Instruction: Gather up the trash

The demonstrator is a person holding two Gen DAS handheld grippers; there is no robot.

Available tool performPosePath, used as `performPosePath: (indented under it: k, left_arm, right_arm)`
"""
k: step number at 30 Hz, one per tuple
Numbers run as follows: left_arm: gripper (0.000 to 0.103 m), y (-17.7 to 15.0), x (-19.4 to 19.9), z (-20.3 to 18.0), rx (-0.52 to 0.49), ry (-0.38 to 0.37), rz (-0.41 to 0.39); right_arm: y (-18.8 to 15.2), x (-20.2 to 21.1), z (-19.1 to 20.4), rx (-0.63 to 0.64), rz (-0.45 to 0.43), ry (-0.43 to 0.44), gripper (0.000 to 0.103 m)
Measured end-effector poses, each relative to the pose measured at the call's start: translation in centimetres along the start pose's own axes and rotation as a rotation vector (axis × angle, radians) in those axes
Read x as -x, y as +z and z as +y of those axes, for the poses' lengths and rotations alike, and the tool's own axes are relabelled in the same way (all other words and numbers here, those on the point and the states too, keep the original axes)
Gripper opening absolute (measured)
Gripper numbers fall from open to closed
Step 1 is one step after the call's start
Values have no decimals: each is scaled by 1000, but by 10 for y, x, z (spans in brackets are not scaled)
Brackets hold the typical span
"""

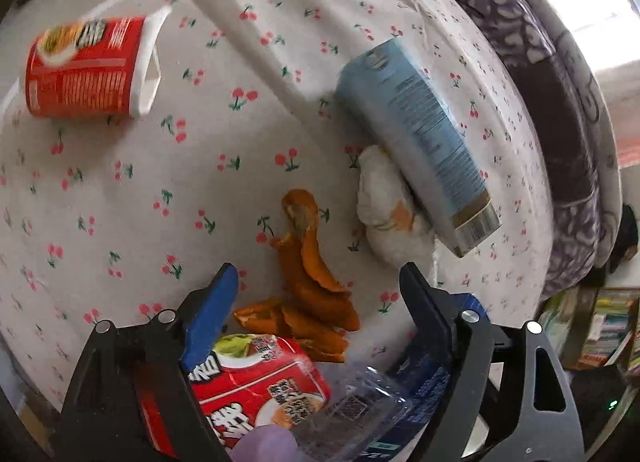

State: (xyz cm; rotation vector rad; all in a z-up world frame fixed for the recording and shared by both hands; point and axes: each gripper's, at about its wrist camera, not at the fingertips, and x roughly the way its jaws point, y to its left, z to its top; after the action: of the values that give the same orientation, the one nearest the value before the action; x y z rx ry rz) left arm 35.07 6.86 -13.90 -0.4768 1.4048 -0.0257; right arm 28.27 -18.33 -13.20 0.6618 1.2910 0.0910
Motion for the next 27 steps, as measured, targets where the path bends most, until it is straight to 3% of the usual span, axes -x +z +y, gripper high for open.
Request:
performPosePath:
  k: [5,7,9,11,13,15,17,19,27]
  left_arm:
    - [79,-9,-17,-23,-146,173,17]
    - [88,-13,-23,-31,-196,205,8]
    - [87,-14,-25,-34,-220,223,-1]
    - [78,-15,-23,-35,-247,255,-35]
    - [50,-15,-19,-37,-273,273,-79]
    - [32,-12,-12,-26,-265,250,-97]
    - [30,-10,-7,-15,-255,214,-97]
    - [19,-10,0,-6,-254,217,-126]
    - [19,-15,63,10,-255,170,-278]
  right_arm:
    - [-1,4,-4,8,7,-8,79]
    - [-1,4,-7,1,12,-11,79]
    - [-1,1,-7,-2,17,-13,79]
    - [-2,-1,-7,-3,22,-16,79]
    - [-2,-3,-7,-3,26,-16,79]
    - [-2,-7,-4,3,30,-21,79]
    - [-4,-13,0,12,36,-32,79]
    - [-5,-19,3,20,46,-42,79]
    - [-15,-35,32,97,8,-95,85]
